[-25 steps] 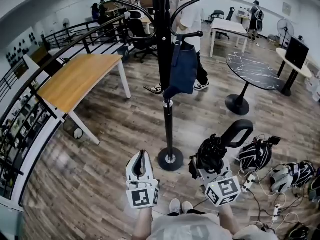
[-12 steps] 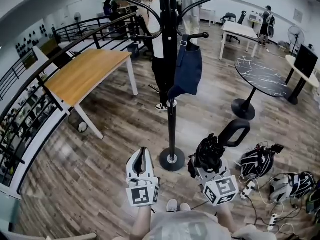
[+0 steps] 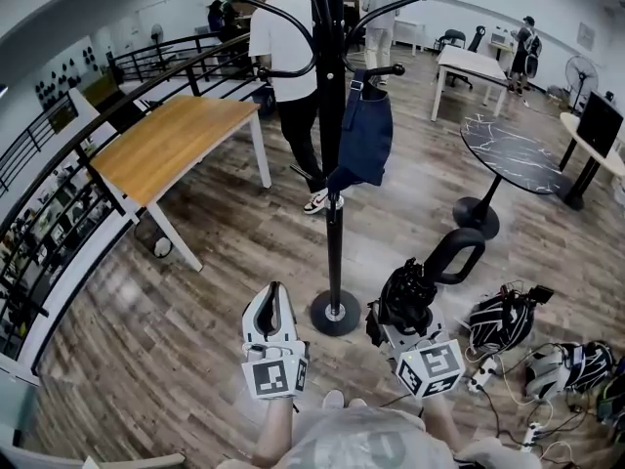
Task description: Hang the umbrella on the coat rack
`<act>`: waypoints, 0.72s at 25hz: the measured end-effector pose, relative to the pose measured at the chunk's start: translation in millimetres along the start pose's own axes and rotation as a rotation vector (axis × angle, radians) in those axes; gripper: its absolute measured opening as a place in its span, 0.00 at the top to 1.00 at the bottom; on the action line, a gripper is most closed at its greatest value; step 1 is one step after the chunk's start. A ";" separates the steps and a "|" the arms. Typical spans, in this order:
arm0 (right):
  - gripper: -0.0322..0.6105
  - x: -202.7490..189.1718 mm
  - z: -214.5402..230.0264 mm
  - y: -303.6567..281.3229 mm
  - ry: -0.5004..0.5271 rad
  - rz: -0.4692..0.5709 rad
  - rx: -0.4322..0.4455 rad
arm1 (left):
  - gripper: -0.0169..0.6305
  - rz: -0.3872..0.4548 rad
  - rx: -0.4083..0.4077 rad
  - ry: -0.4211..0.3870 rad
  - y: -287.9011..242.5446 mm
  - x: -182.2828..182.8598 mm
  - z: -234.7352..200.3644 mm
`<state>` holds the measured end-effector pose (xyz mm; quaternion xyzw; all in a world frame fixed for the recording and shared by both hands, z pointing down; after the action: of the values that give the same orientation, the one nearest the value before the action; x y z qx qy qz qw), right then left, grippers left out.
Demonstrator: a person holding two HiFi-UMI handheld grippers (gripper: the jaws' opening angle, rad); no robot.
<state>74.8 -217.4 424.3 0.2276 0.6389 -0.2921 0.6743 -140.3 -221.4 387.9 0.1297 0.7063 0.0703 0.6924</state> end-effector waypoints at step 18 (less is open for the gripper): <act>0.53 142.7 -23.6 -38.0 0.305 0.131 0.101 | 0.91 -0.003 0.026 -0.006 6.5 3.9 -14.0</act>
<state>33.4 -243.6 283.0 0.3441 0.7022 -0.2415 0.5747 -153.7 -212.9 386.4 0.1378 0.7052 0.0598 0.6930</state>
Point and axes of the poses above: the fingertips, and each gripper's own axes: y backward along the fingers, z to its right, x out of its top, the point moved 2 cm from there along y, backward along the fingers, and after that the axes turned 14 degrees about x, right-handed, at the moved point
